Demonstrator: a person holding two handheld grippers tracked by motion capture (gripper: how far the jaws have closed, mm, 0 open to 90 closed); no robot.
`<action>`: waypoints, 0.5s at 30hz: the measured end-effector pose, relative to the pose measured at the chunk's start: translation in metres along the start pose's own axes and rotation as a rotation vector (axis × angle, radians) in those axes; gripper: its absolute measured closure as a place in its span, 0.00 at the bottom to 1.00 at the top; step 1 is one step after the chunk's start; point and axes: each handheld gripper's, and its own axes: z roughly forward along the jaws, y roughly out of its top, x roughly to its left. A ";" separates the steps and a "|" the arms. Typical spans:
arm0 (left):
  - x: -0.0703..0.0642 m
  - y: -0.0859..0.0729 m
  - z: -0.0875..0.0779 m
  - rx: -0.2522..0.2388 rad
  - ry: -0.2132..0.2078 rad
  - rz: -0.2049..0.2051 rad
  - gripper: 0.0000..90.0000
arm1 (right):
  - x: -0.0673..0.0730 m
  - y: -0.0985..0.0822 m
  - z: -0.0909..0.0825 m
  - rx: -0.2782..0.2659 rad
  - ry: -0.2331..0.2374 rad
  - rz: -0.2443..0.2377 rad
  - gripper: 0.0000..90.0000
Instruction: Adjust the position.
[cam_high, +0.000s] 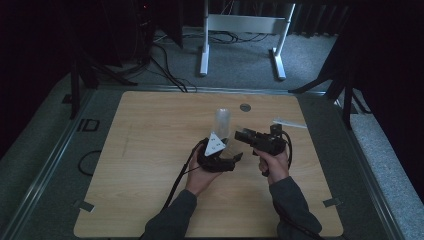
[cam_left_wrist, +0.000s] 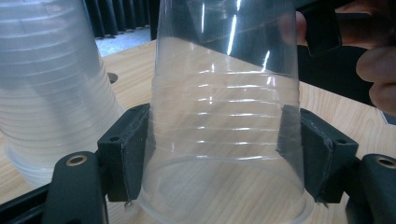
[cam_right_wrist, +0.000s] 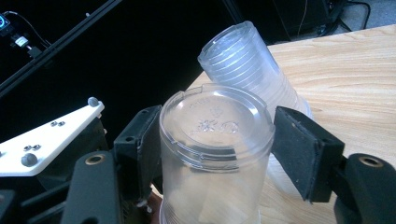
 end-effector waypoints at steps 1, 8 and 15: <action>0.000 0.000 -0.001 0.001 -0.001 0.002 0.31 | 0.000 0.000 0.000 0.001 0.001 -0.002 0.36; 0.003 0.000 -0.003 0.004 -0.004 -0.001 0.31 | 0.001 0.000 -0.002 0.002 0.014 -0.017 0.34; 0.007 0.000 -0.006 0.013 -0.008 0.006 0.31 | 0.000 -0.001 -0.006 0.007 0.019 -0.032 0.34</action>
